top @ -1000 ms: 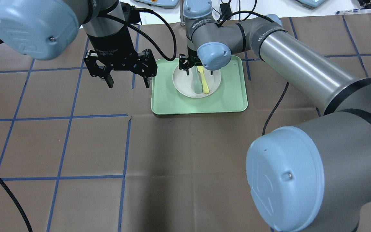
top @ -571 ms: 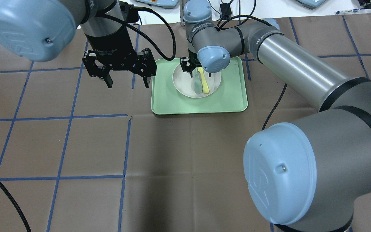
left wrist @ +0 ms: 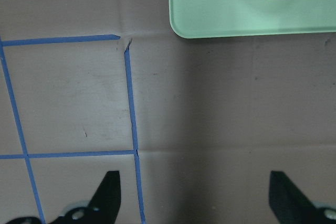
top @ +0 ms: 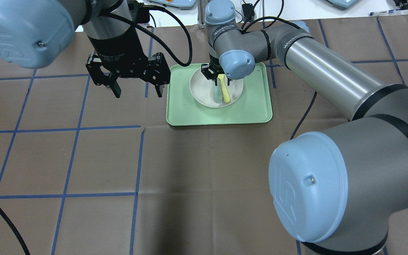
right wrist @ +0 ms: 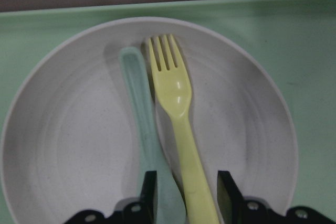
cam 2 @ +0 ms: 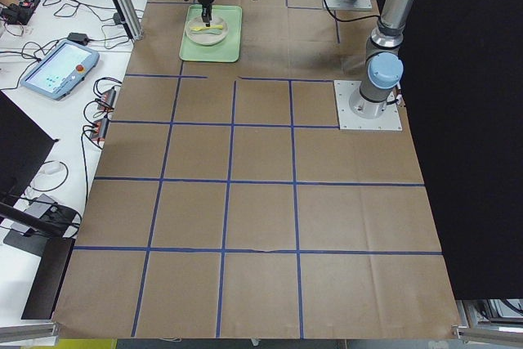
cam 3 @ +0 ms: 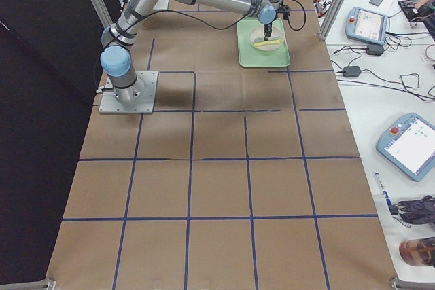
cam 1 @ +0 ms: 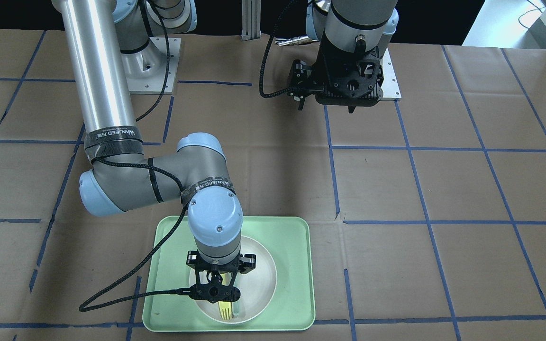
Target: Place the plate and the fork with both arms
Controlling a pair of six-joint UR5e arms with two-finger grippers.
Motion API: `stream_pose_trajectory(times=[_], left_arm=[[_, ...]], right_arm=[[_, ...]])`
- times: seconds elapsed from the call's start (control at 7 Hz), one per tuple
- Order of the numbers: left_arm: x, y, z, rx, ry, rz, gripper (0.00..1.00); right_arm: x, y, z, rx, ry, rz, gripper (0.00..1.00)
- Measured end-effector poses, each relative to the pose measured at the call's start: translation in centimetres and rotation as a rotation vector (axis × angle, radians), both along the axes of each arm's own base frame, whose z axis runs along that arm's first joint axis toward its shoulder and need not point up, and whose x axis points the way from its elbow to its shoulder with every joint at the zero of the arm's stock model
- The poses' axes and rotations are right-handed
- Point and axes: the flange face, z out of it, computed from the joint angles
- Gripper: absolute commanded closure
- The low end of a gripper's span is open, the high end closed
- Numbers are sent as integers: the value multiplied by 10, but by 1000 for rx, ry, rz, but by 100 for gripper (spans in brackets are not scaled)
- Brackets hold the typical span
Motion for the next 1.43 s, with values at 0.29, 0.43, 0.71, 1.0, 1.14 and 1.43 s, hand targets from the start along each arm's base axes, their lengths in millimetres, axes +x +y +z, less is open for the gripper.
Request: stream_pose_trajectory(times=[0.29,0.43,0.71,1.0,1.14,1.43], left_arm=[[4,1,2,2,-5,-3,0],[7,-1,1,-4,-30,-5,0],[18,-4,1,-22,-135,-13,0],[19,-5,3,-20,-91,13,0],[19,-5,2,-12,-57,27,0],[17,-4,1,4,-10,40,0]], right_arm=[[-2,-2,-7,7,4,-3,53],[-2,-2,-9,8,6,-4,53],[-2,-3,-16,15,8,-3,53],[-5,-5,-24,20,11,-6,53],[-6,-6,-26,21,12,-8,53],[-7,-7,-29,24,12,-10,53]])
